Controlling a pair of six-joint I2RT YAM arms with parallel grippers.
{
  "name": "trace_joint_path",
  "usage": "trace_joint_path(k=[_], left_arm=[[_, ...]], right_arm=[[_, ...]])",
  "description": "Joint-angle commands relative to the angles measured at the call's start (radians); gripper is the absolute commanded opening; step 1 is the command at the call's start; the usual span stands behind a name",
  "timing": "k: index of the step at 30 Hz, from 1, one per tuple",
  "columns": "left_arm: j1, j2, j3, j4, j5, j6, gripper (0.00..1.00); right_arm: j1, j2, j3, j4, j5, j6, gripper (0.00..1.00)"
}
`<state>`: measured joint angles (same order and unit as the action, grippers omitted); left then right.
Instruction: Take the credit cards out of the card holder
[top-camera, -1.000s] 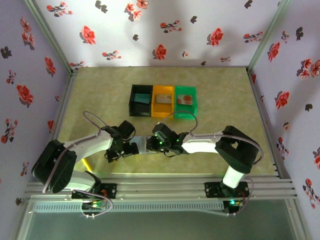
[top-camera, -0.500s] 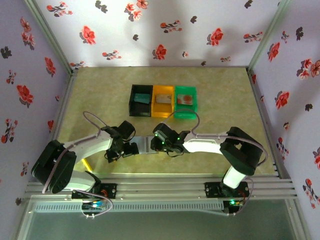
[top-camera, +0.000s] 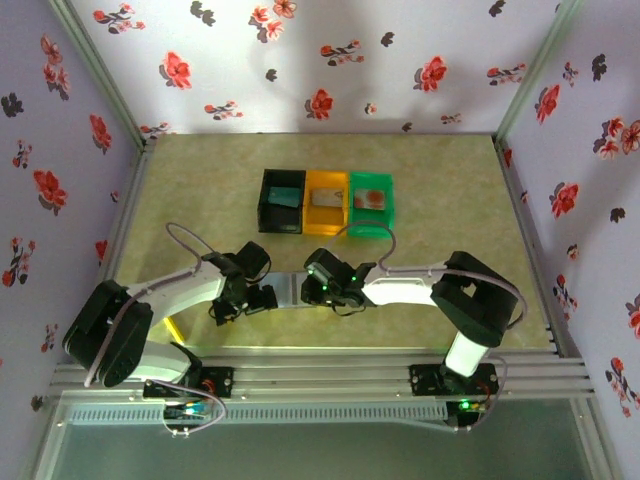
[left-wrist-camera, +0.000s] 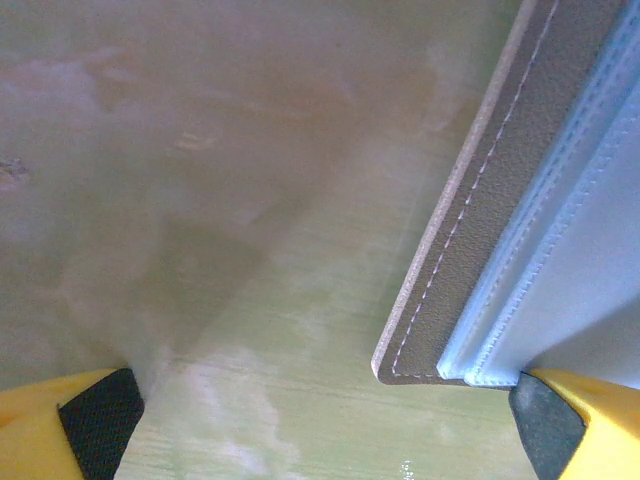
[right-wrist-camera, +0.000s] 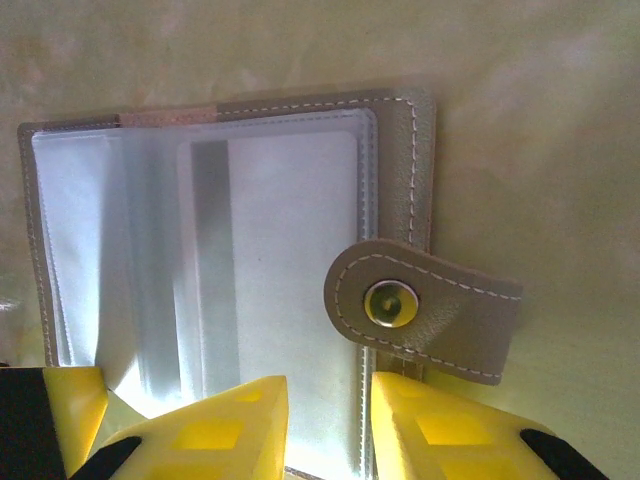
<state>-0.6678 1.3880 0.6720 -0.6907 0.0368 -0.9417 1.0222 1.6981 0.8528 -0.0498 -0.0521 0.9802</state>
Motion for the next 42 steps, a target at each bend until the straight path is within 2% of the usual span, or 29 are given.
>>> trace_joint_path(k=[1, 14, 26, 42], left_arm=[[-0.01, 0.051, -0.056, 0.059, 0.015, -0.017, 1.0], [-0.009, 0.052, -0.065, 0.072, 0.018, -0.018, 1.0], [-0.009, 0.046, -0.068, 0.07, 0.021, -0.013, 1.0], [-0.002, -0.002, -0.071, 0.055, 0.015, -0.002, 1.0]], right_arm=[[0.007, 0.02, -0.003, 0.014, 0.005, 0.01, 0.29], [0.009, 0.027, -0.009, 0.068, -0.026, 0.021, 0.24], [0.009, 0.003, 0.017, 0.04, -0.023, 0.004, 0.16], [0.013, -0.013, 0.024, 0.181, -0.095, -0.011, 0.16]])
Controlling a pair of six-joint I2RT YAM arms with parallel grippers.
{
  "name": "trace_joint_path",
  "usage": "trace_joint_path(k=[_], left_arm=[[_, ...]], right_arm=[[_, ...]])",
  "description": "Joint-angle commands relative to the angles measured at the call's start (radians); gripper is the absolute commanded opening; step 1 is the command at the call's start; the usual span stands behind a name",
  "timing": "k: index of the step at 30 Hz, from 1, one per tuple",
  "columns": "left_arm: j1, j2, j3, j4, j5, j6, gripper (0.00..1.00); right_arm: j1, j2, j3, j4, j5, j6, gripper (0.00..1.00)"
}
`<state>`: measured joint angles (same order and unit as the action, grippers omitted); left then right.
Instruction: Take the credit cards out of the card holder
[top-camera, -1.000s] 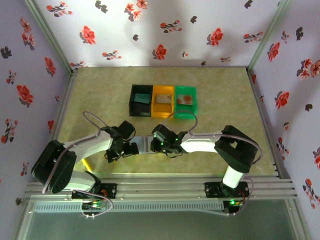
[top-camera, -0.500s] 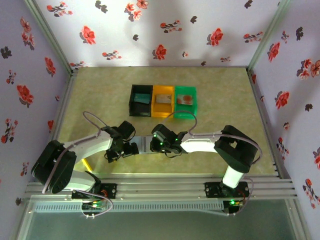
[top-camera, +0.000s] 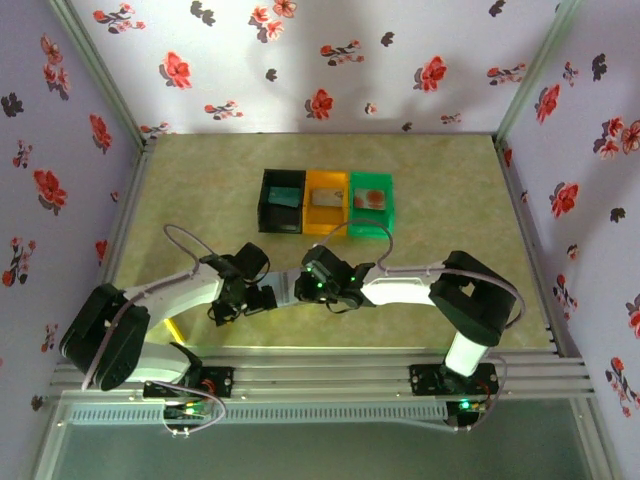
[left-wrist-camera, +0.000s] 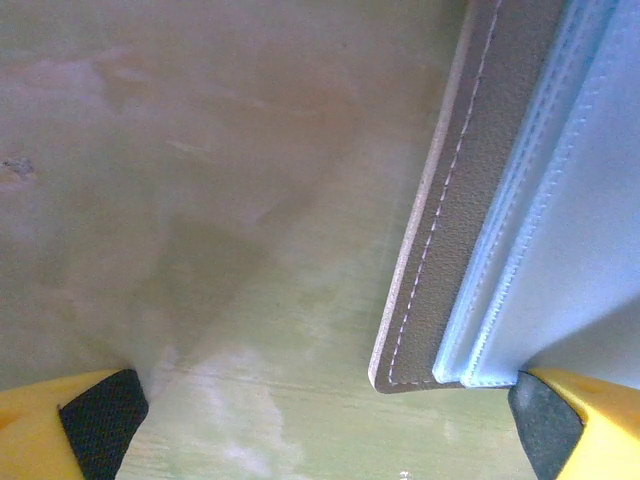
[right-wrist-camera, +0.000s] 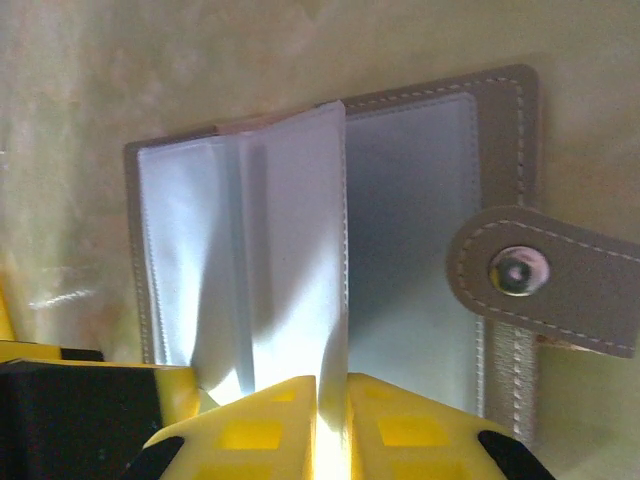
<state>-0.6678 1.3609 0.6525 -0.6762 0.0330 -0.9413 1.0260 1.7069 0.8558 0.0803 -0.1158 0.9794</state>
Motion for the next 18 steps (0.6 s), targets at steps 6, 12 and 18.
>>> trace_joint_path(k=[6, 12, 18], left_arm=[[0.022, -0.065, -0.048, 0.003, 0.018, 0.02, 1.0], [0.085, -0.225, -0.033, -0.102, -0.004, 0.052, 1.0], [0.128, -0.297, -0.012, -0.183, -0.015, 0.058, 1.0]], right_arm=[[0.016, -0.019, 0.042, 0.068, -0.055, -0.011, 0.21], [0.03, 0.017, 0.091, 0.066, -0.08, -0.024, 0.25], [0.051, 0.062, 0.144, 0.068, -0.107, -0.03, 0.3]])
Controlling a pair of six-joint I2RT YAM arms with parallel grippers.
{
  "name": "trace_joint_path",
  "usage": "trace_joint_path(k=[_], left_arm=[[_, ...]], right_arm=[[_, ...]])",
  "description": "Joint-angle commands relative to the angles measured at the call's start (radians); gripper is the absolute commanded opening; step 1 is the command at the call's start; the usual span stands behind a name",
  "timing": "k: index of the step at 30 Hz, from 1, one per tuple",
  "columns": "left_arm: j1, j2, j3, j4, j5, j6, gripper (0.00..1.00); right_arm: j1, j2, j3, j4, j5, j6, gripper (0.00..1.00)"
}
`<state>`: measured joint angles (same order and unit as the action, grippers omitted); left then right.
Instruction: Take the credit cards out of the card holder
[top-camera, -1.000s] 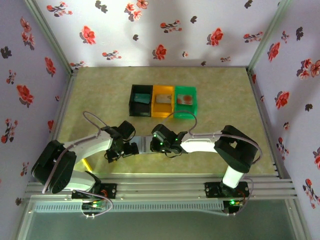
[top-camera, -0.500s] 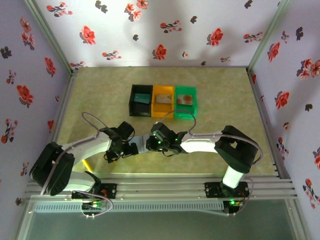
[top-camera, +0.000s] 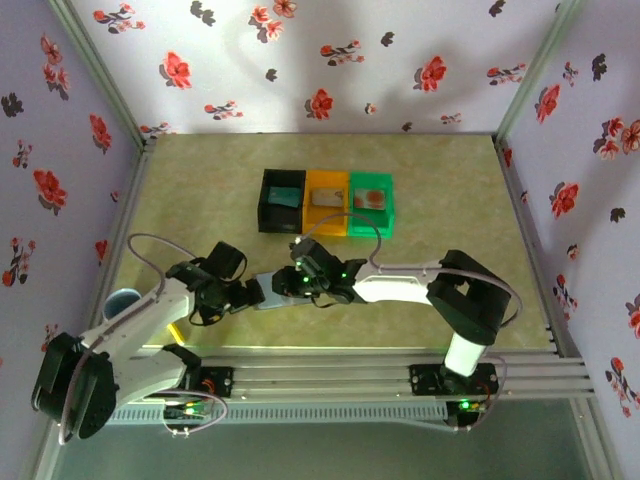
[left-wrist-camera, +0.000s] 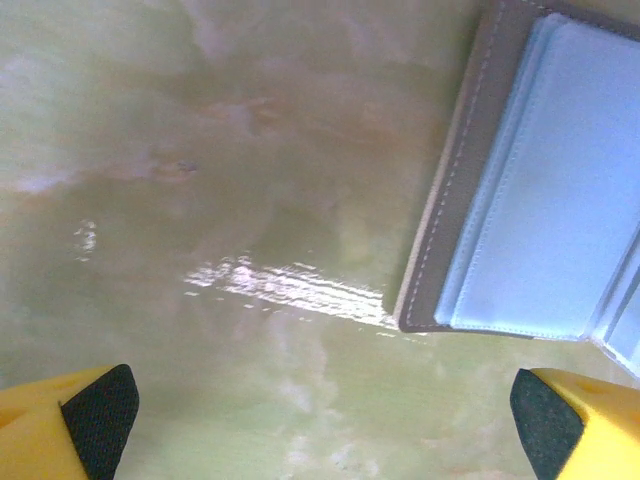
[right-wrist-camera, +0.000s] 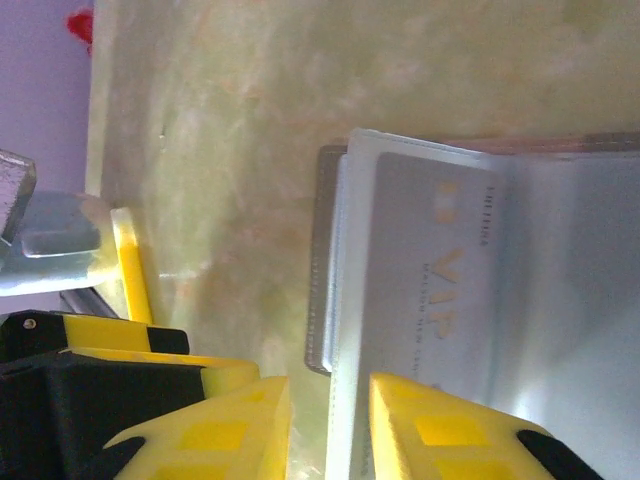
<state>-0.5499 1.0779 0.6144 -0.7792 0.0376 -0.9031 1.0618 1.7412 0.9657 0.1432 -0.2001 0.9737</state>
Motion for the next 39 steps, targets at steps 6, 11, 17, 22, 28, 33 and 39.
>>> trace_joint_path(k=[6, 11, 17, 22, 28, 33, 39], left_arm=[[0.012, 0.0, 0.042, -0.1, -0.037, 0.012, 1.0], [0.013, 0.038, 0.069, -0.096, -0.039, 0.014, 1.0], [0.011, 0.126, 0.102, -0.071, -0.029, 0.016, 1.0], [0.008, 0.178, 0.1, -0.034, -0.011, 0.007, 1.0], [0.002, 0.228, 0.077, 0.009, -0.004, -0.006, 1.0], [-0.018, 0.261, 0.054, 0.048, 0.002, -0.023, 1.0], [-0.034, 0.3, 0.025, 0.088, 0.009, -0.038, 1.0]], right_arm=[[0.007, -0.012, 0.022, -0.043, 0.015, -0.066, 0.32], [-0.046, -0.038, -0.007, -0.07, -0.016, -0.091, 0.32], [-0.07, 0.014, -0.013, -0.018, -0.074, -0.088, 0.3], [-0.089, 0.058, -0.007, 0.008, -0.1, -0.089, 0.28], [-0.093, 0.104, -0.016, 0.05, -0.117, -0.073, 0.27], [-0.095, 0.116, -0.025, 0.058, -0.101, -0.077, 0.27], [-0.097, 0.143, -0.036, 0.1, -0.115, -0.063, 0.26]])
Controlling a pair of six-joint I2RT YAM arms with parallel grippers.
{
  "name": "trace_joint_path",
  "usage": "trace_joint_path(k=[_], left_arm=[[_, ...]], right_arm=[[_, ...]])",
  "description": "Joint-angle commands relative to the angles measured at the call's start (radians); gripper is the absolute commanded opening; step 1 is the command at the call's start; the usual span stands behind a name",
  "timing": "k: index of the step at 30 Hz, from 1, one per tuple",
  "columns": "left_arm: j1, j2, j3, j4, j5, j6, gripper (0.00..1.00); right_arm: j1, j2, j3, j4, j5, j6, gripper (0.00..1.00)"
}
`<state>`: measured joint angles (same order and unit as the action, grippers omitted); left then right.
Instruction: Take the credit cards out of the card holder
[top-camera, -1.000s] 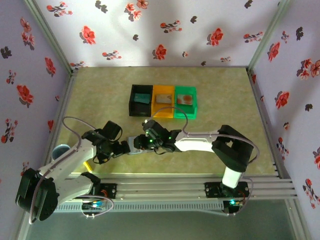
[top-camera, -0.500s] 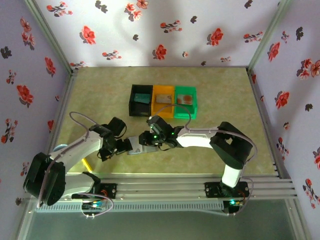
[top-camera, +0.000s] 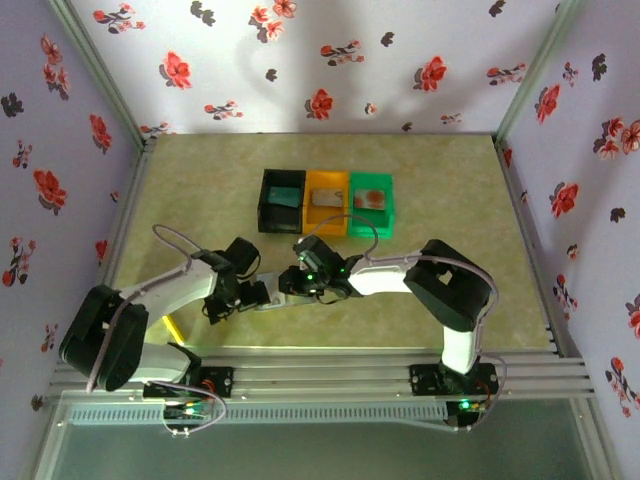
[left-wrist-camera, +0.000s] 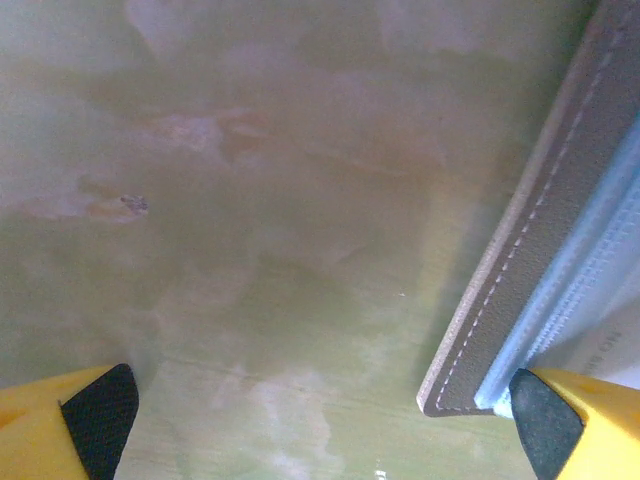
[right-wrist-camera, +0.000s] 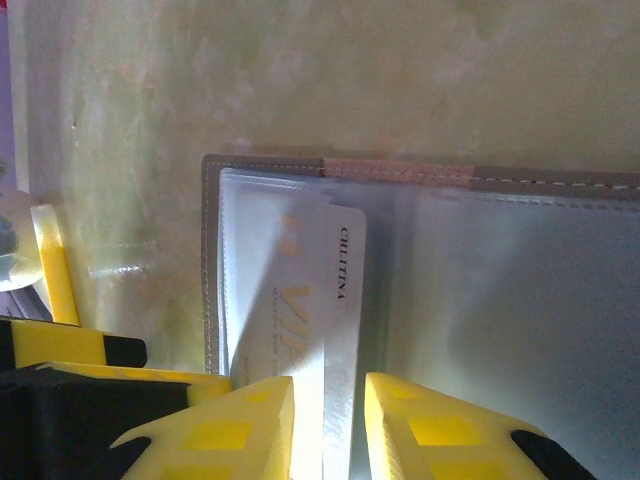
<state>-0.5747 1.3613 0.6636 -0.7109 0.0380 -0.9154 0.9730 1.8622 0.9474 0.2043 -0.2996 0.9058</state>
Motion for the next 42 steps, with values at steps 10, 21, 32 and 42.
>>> trace_joint_path(k=[10, 21, 32, 42], left_arm=[[-0.018, 0.059, -0.086, 0.1, 0.029, -0.041, 1.0], [-0.017, 0.043, -0.085, 0.095, 0.028, -0.027, 1.0], [-0.017, -0.008, -0.068, 0.068, 0.026, -0.017, 1.0], [-0.011, -0.031, -0.034, 0.035, 0.028, 0.014, 1.0]], right_arm=[[-0.007, 0.036, -0.037, 0.109, -0.045, 0.019, 0.2], [-0.008, 0.02, -0.083, 0.193, -0.049, 0.045, 0.02], [-0.053, -0.04, -0.162, 0.219, -0.023, 0.044, 0.0], [-0.095, -0.173, -0.228, 0.198, -0.008, 0.013, 0.0]])
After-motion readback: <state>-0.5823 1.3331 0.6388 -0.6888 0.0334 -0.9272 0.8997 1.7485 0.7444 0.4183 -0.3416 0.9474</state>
